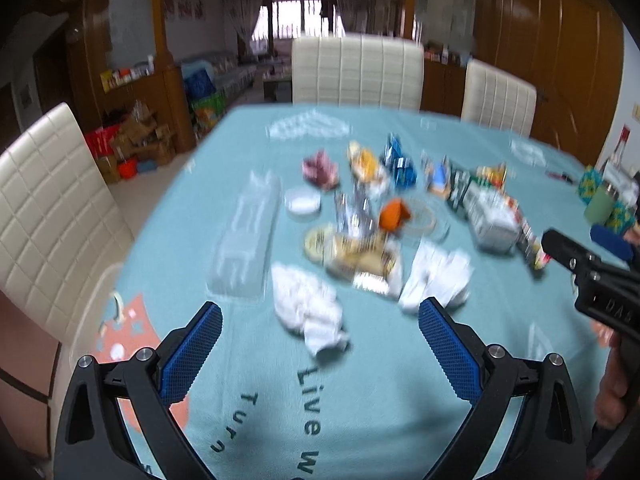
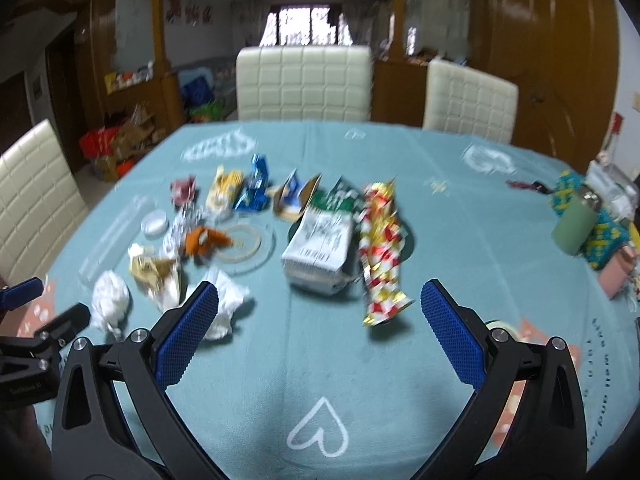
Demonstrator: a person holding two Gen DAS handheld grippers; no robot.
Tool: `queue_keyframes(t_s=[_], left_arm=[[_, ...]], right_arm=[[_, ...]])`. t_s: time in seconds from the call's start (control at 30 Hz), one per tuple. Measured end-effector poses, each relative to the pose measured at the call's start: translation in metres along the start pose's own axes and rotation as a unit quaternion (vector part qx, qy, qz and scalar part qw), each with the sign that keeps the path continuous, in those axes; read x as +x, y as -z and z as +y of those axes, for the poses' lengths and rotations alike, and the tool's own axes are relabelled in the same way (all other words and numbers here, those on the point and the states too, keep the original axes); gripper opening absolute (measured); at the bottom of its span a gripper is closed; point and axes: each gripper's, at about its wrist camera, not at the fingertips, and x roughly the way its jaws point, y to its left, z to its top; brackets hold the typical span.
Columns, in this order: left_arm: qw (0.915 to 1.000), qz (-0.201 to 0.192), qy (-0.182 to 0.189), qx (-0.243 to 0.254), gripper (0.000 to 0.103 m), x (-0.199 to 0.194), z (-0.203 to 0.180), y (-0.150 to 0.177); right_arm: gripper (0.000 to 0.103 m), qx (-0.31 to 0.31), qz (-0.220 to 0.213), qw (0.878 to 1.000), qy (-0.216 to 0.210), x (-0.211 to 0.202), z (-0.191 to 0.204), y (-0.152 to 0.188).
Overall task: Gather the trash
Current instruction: 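Close the left tool on a crumpled white tissue while the right tool grasps another tissue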
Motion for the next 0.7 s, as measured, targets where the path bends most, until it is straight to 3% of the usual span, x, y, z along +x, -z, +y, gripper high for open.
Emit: queue_keyframes(t_s=[0.17, 0.37, 0.57, 0.63, 0.7], left_arm=[[0.9995, 0.023, -0.008, -0.019, 0.096, 0.019, 0.012, -0.001], [0.9985, 0.037, -0.007, -0.039, 0.095, 0.037, 0.016, -0.009], [0.9970, 0.065, 0.008, -0.041, 0.062, 0.052, 0.014, -0.007], [0.9958, 0.079, 0.014, -0.045, 0.046, 0.058, 0.016, -0.005], [0.9957, 0.079, 0.017, -0.045, 0.041, 0.058, 0.017, -0.004]], right_arm=[[0.100, -0.020, 0.031, 0.999, -0.019, 0.029, 0.014, 0.006], [0.099, -0.052, 0.034, 0.997, -0.043, 0.041, 0.034, 0.008], [0.092, -0.077, 0.036, 0.994, -0.063, 0.050, 0.055, 0.005], [0.086, -0.078, 0.049, 0.993, -0.074, 0.057, 0.060, 0.004], [0.075, -0.077, 0.062, 0.992, -0.082, 0.060, 0.063, 0.007]])
